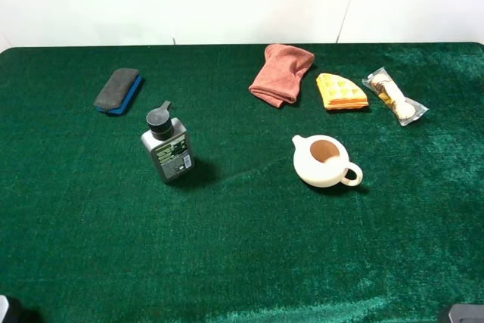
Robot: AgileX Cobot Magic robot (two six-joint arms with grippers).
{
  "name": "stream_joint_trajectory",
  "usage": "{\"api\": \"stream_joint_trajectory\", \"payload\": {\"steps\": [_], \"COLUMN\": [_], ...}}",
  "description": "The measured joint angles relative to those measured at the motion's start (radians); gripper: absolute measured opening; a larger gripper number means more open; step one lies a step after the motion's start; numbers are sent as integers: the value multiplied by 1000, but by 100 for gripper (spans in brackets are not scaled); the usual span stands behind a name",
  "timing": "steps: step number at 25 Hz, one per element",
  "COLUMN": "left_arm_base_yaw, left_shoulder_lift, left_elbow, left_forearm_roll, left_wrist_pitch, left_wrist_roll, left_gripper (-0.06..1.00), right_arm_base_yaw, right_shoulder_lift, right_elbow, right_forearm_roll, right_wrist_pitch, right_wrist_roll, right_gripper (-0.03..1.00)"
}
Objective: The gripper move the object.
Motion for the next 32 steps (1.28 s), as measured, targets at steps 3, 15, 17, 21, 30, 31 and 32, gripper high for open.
{"api": "stream_joint_trajectory", "payload": {"steps": [3,15,17,21,30,31,32], "left_arm_base_yaw": [0,0,0,0,0,0,0], "left_shoulder_lift": [0,0,0,0,0,0,0], "left_elbow": [0,0,0,0,0,0,0], "left_forearm_roll": [0,0,0,0,0,0,0], "left_wrist_pitch": [0,0,0,0,0,0,0], "left_wrist_roll": [0,0,0,0,0,0,0], "left_gripper": [99,99,99,99,99,99,99], "right_arm_base_yaw": [0,0,0,0,0,0,0], "right_shoulder_lift": [-97,-479,-534,-623,-670,-670,-670], "right_elbow": [54,259,297,361,411,412,412], "right_forearm_roll": [-6,-136,-144,-157,-170,-170,-170], "right_wrist_pitch": [0,-83,-94,-115,-186,-189,-189], "right_wrist_roll": [0,1,2,3,4,4,4], "right_gripper": [70,70,70,70,70,70,70]}}
